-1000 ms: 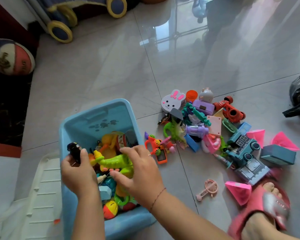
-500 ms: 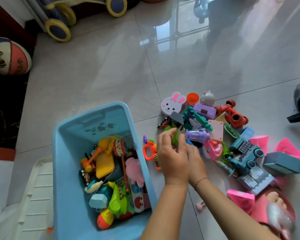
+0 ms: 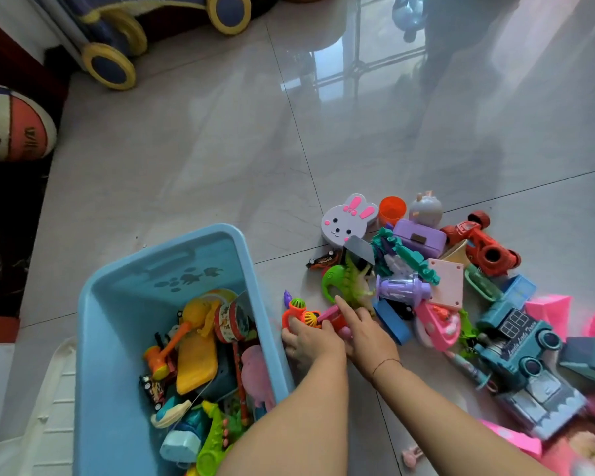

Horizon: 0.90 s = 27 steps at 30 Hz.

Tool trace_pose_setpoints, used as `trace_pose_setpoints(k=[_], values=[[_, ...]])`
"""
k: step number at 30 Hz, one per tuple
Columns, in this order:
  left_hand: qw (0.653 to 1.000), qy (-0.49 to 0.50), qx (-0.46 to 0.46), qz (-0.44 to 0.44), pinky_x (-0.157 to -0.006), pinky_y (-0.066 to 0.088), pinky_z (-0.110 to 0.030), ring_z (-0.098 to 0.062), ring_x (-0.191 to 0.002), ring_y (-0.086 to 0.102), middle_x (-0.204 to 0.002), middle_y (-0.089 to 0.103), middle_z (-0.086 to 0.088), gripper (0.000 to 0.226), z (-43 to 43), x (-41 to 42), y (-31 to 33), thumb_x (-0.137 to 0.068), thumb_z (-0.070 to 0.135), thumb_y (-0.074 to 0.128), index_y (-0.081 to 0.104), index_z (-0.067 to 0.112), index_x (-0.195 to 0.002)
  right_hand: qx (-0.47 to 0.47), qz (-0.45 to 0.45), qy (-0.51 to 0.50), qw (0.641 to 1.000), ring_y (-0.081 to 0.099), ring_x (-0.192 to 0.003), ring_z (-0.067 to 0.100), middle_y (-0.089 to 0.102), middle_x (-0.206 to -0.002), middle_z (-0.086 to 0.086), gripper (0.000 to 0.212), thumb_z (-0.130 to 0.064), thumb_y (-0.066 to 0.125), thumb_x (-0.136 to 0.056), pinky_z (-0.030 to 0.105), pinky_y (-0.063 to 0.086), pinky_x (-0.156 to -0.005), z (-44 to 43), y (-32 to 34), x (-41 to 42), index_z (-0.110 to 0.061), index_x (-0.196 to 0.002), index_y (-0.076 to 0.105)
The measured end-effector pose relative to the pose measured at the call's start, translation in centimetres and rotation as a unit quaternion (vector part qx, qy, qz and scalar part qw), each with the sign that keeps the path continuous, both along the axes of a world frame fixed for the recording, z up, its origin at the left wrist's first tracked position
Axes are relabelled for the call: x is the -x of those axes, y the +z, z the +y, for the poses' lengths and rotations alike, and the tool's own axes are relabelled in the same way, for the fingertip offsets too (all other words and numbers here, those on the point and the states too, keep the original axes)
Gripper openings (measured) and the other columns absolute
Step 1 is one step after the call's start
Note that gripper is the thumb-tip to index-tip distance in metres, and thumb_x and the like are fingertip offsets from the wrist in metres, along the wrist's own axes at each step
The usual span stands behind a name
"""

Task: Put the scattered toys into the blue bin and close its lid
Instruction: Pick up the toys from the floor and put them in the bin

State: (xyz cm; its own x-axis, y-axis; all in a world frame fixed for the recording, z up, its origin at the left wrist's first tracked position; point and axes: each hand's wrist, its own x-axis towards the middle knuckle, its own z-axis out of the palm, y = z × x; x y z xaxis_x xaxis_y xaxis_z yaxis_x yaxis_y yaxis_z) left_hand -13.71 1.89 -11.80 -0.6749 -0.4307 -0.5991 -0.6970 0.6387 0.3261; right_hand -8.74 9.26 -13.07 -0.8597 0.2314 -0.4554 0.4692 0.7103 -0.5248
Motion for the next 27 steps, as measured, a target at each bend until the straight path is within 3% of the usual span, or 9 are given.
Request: trace_pose_setpoints(k=[5, 11, 14, 16, 19, 22, 24, 25, 27], values=[[0.999, 0.011, 0.024, -0.031, -0.1, 0.038, -0.039, -0.034, -0.122, 0.043, -0.136, 0.04, -0.009, 0.046, -0.6, -0.6, -0.2, -0.088, 0.03, 0.061, 0.052, 0.005, -0.126, 0.023, -0.013, -0.032, 0.999, 0.057, -0.106, 0.031, 0.053, -0.123, 0.006, 0.063, -0.026, 0.058, -0.084, 0.04, 0.049, -0.082, 0.3, -0.2, 0.2, -0.03, -0.139, 0.028], [0.995, 0.037, -0.089, -0.022, -0.093, 0.045, -0.038, -0.034, -0.105, 0.059, -0.126, 0.044, -0.013, 0.042, 0.4, -2.3, 2.1, -0.088, 0.029, 0.063, 0.057, 0.004, -0.12, 0.141, 0.042, -0.192, 0.97, 0.065, -0.089, 0.021, 0.068, -0.101, 0.001, 0.057, -0.02, 0.069, -0.076, 0.033, 0.051, -0.08, 0.6, 1.0, -3.0, -0.029, -0.126, 0.042], [0.987, 0.026, -0.152, 0.04, -0.089, 0.042, -0.033, -0.026, -0.101, 0.058, -0.132, 0.043, -0.008, 0.039, 1.5, -2.8, 5.3, -0.089, 0.03, 0.061, 0.056, 0.006, -0.12, 0.222, 0.123, -0.306, 0.918, 0.063, -0.089, 0.009, 0.065, -0.101, -0.001, 0.059, -0.013, 0.076, -0.074, 0.027, 0.052, -0.08, 1.3, 3.5, -4.6, -0.027, -0.122, 0.045], [0.976, -0.004, -0.19, 0.101, -0.092, 0.041, -0.031, -0.022, -0.107, 0.056, -0.134, 0.043, -0.005, 0.04, 2.0, -3.1, 8.3, -0.089, 0.03, 0.062, 0.056, 0.006, -0.121, 0.244, 0.176, -0.351, 0.887, 0.063, -0.094, 0.011, 0.064, -0.108, 0.003, 0.058, -0.011, 0.076, -0.074, 0.03, 0.052, -0.083, 1.7, 5.9, -4.7, -0.023, -0.122, 0.046], [0.939, -0.071, -0.257, 0.219, -0.091, 0.04, -0.014, -0.013, -0.116, 0.053, -0.136, 0.043, 0.002, 0.036, 1.1, -3.8, 13.7, -0.087, 0.029, 0.066, 0.059, 0.009, -0.116, 0.268, 0.251, -0.38, 0.849, 0.063, -0.1, 0.017, 0.062, -0.108, -0.007, 0.056, -0.01, 0.073, -0.078, 0.038, 0.051, -0.092, 1.3, 10.8, -3.9, -0.02, -0.125, 0.045], [0.898, -0.086, -0.229, 0.365, -0.086, 0.035, 0.003, 0.001, -0.116, 0.046, -0.136, 0.04, 0.008, 0.033, -2.9, -3.8, 18.6, -0.083, 0.028, 0.069, 0.061, 0.013, -0.11, 0.31, 0.295, -0.354, 0.832, 0.065, -0.094, 0.008, 0.065, -0.103, -0.007, 0.056, -0.012, 0.071, -0.08, 0.03, 0.051, -0.088, -1.3, 16.8, -2.8, -0.025, -0.126, 0.043], [0.88, -0.056, -0.137, 0.452, -0.096, 0.035, -0.004, -0.004, -0.118, 0.044, -0.138, 0.042, -0.004, 0.042, -6.9, -3.0, 20.2, -0.081, 0.026, 0.071, 0.06, 0.003, -0.115, 0.341, 0.307, -0.286, 0.841, 0.067, -0.09, 0.009, 0.069, -0.098, -0.002, 0.057, -0.018, 0.073, -0.079, 0.025, 0.053, -0.082, -4.0, 20.1, -2.5, -0.029, -0.127, 0.043], [0.878, -0.025, -0.093, 0.469, -0.102, 0.038, -0.017, -0.011, -0.12, 0.046, -0.138, 0.043, -0.009, 0.046, -9.3, -2.3, 20.4, -0.081, 0.025, 0.071, 0.058, 0.001, -0.118, 0.352, 0.302, -0.238, 0.854, 0.067, -0.088, 0.01, 0.07, -0.095, -0.001, 0.059, -0.026, 0.073, -0.078, 0.025, 0.054, -0.08, -5.5, 21.4, -2.4, -0.032, -0.128, 0.042], [0.895, 0.053, -0.034, 0.441, -0.104, 0.039, -0.037, -0.024, -0.12, 0.048, -0.137, 0.042, -0.016, 0.046, -13.8, -1.0, 19.7, -0.082, 0.029, 0.07, 0.056, 0.002, -0.117, 0.351, 0.266, -0.134, 0.888, 0.067, -0.081, 0.01, 0.067, -0.094, -0.005, 0.063, -0.04, 0.069, -0.074, 0.028, 0.055, -0.077, -8.2, 22.3, -2.2, -0.038, -0.13, 0.039]])
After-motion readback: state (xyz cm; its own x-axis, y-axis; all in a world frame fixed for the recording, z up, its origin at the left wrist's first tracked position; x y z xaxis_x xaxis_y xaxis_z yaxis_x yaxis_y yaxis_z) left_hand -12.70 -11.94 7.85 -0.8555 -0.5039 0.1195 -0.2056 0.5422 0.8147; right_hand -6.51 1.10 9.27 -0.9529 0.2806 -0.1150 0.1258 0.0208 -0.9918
